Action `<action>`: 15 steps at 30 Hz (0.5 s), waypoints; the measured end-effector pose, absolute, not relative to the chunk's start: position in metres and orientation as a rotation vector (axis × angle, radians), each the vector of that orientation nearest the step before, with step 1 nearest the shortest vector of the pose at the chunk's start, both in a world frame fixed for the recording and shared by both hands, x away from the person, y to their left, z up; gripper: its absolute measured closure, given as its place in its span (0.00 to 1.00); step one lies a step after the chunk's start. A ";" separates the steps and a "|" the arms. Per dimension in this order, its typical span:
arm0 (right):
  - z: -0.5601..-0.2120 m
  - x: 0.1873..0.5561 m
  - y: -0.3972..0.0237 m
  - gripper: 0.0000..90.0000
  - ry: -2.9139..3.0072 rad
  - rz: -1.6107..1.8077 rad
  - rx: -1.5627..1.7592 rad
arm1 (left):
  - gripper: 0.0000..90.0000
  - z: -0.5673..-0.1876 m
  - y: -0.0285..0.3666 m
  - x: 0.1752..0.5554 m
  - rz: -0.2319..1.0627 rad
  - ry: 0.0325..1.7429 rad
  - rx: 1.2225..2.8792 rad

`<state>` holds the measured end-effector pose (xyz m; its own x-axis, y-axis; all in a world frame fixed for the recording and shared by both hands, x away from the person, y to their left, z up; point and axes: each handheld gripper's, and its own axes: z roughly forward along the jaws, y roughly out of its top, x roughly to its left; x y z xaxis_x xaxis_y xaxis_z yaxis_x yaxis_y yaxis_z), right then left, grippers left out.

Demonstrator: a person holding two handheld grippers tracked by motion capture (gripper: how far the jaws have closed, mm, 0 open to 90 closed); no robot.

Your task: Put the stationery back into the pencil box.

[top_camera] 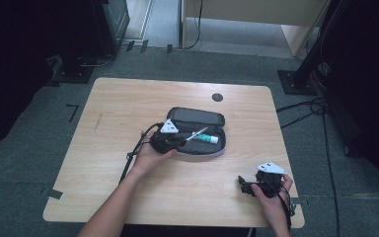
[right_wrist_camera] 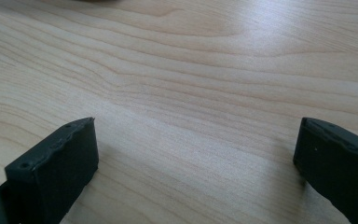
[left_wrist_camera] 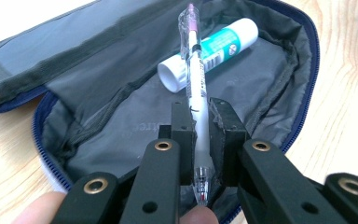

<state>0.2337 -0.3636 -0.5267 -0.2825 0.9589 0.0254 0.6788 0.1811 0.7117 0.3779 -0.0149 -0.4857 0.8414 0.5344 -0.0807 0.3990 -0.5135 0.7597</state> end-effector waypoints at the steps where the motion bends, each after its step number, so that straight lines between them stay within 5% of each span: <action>1: -0.527 0.234 -0.364 0.00 2.034 0.873 1.538 | 0.91 -0.486 -0.016 0.379 0.207 0.671 2.182; 15: -0.527 0.234 -0.364 0.00 2.034 0.873 1.537 | 0.84 -0.488 -0.017 0.386 0.212 0.755 2.172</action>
<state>0.2337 -0.3636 -0.5267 -0.2830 0.9588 0.0250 0.6788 0.1819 0.7115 0.3859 -0.0169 -0.4878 0.8068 0.5827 -0.0974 0.4468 -0.4939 0.7460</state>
